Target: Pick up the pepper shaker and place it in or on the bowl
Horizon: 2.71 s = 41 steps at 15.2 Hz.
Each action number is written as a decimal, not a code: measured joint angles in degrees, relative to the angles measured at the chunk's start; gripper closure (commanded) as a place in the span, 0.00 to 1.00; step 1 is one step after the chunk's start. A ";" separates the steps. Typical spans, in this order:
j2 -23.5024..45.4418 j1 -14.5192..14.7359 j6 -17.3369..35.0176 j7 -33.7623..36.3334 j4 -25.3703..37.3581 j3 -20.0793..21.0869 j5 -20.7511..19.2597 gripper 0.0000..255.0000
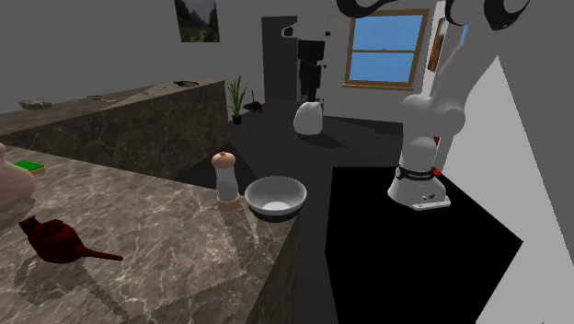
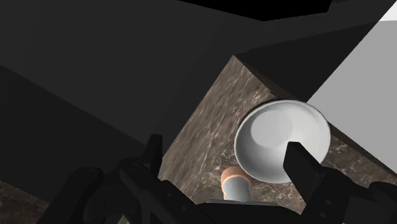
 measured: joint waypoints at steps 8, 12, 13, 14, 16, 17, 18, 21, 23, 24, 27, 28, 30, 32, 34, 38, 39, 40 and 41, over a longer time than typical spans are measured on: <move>16.85 1.25 6.38 3.81 9.72 3.73 -2.40 0.00; 25.86 2.14 7.69 6.04 16.82 5.28 -4.52 0.00; 27.98 2.36 7.54 6.42 18.90 5.52 -5.10 0.00; 30.50 2.78 7.65 7.23 21.16 5.91 -5.78 0.00; 34.71 3.29 7.93 7.94 24.70 6.21 -7.02 0.00; 36.66 3.44 7.60 7.93 26.84 6.23 -7.58 0.00; 39.15 3.78 7.49 8.28 29.30 6.31 -8.27 0.00; 46.72 5.47 6.29 9.74 37.38 6.65 -10.25 0.00; 48.85 5.80 6.34 9.89 39.29 6.59 -10.78 0.00; 49.29 5.84 6.64 9.96 39.41 6.56 -10.90 0.00; 50.09 5.82 8.43 10.24 38.39 6.45 -11.16 0.00; 50.33 5.75 9.10 10.26 37.96 6.39 -11.23 0.00; 50.76 5.64 10.31 10.34 37.17 6.30 -11.36 0.00; 50.85 5.56 10.70 10.30 36.89 6.25 -11.39 0.00; 50.88 5.55 10.79 10.30 36.85 6.25 -11.40 0.00; 50.84 5.55 10.82 10.30 36.87 6.24 -11.41 1.00; 50.86 5.55 10.81 10.30 36.86 6.24 -11.41 1.00; 50.85 5.55 10.81 10.30 36.87 6.24 -11.41 1.00; 50.85 5.55 10.80 10.30 36.87 6.24 -11.41 1.00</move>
